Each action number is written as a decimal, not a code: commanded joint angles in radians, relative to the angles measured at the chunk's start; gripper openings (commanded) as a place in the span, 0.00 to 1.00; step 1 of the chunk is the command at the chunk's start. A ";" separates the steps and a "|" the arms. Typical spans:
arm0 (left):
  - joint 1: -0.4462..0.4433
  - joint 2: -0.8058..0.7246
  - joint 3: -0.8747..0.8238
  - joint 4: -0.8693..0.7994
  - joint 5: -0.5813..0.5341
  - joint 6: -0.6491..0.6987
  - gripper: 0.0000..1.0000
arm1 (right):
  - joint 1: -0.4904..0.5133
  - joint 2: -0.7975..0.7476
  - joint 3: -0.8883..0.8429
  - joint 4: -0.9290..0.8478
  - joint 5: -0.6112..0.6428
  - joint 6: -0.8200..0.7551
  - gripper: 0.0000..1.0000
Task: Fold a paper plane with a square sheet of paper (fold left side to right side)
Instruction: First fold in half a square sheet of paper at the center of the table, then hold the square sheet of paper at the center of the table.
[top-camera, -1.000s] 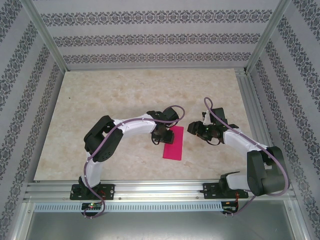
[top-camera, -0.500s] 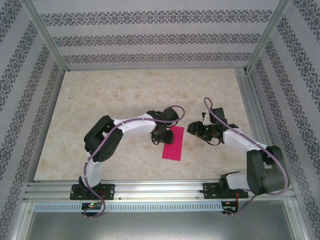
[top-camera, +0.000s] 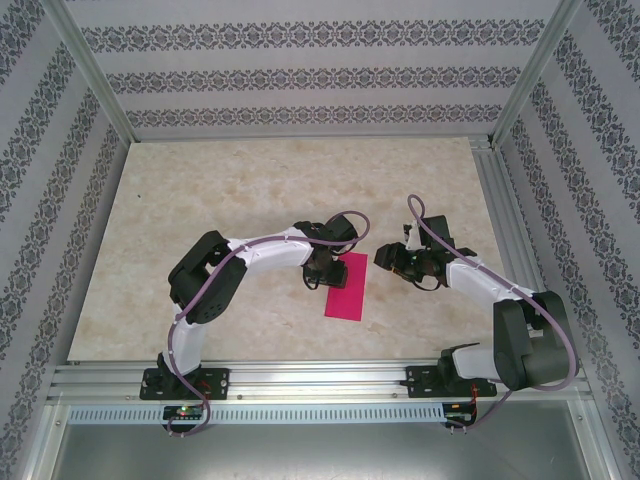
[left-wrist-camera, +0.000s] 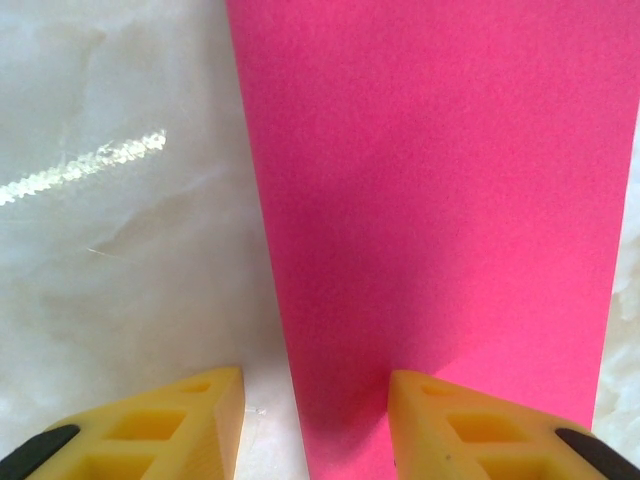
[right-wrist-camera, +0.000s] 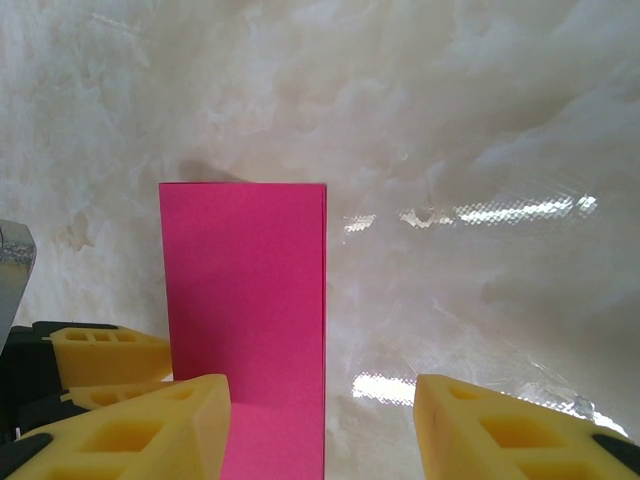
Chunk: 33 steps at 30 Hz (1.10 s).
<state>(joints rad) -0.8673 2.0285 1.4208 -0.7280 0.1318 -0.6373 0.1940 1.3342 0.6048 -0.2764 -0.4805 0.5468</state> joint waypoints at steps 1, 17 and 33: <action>-0.015 0.022 0.024 -0.019 -0.014 -0.007 0.44 | -0.003 0.008 -0.011 0.020 -0.021 -0.016 0.52; -0.015 0.025 0.020 -0.017 -0.008 0.001 0.44 | 0.033 0.046 -0.013 0.053 -0.043 0.002 0.41; -0.016 0.024 0.014 -0.012 0.004 0.011 0.44 | 0.082 0.106 -0.008 0.108 -0.053 0.045 0.31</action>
<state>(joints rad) -0.8673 2.0300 1.4216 -0.7280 0.1326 -0.6369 0.2668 1.4357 0.5991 -0.2050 -0.5289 0.5774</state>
